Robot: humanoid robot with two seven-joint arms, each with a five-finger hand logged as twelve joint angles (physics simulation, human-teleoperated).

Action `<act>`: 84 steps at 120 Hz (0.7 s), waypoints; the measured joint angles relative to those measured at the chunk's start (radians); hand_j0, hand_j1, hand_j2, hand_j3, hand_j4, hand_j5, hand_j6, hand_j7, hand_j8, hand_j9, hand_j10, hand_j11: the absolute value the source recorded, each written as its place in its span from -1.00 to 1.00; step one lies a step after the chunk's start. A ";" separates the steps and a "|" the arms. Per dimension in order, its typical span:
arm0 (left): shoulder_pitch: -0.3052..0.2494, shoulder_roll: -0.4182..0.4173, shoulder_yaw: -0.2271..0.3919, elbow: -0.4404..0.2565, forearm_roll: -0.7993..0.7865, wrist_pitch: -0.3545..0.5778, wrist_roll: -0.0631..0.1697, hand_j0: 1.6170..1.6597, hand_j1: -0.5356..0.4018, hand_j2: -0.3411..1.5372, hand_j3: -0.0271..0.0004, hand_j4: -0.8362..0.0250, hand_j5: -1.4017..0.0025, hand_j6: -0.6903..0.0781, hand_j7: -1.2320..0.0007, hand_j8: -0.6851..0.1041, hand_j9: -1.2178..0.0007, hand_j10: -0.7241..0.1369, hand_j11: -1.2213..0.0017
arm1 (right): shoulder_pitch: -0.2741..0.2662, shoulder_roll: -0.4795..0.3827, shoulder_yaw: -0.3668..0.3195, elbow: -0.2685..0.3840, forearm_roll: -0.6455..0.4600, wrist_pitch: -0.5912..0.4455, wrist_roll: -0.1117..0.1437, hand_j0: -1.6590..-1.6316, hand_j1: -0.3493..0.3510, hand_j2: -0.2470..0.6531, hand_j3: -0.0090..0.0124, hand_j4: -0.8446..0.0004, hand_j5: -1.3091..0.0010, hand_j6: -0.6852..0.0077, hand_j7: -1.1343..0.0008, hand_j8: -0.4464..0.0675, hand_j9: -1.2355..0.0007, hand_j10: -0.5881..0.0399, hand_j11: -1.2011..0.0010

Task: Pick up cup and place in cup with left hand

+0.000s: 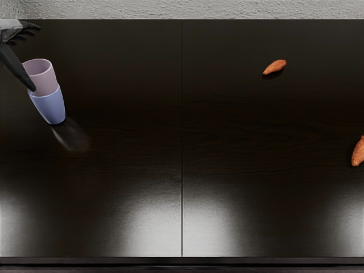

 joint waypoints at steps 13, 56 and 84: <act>0.003 0.002 -0.059 -0.001 -0.109 -0.024 0.000 0.92 0.81 -0.63 0.97 0.85 0.93 0.69 0.93 0.64 0.93 0.59 0.93 | 0.000 0.000 0.000 0.000 0.000 0.000 0.000 -0.93 -0.94 -0.46 -0.16 0.96 0.97 0.93 0.96 0.67 0.96 0.82 0.96; 0.054 -0.018 -0.231 -0.016 -0.269 -0.368 0.000 0.92 0.86 -0.63 0.97 0.91 0.98 0.76 0.98 0.70 0.98 0.65 0.98 | 0.000 0.000 0.000 0.000 0.000 0.000 0.000 -0.93 -0.94 -0.46 -0.16 0.96 0.97 0.93 0.96 0.67 0.96 0.82 0.96; 0.064 -0.029 -0.281 -0.018 -0.271 -0.445 0.002 0.92 0.88 -0.64 0.97 0.93 0.99 0.78 0.99 0.72 0.99 0.67 0.99 | 0.000 0.000 0.000 0.000 0.000 0.000 0.000 -0.93 -0.94 -0.46 -0.16 0.96 0.97 0.93 0.96 0.67 0.96 0.82 0.96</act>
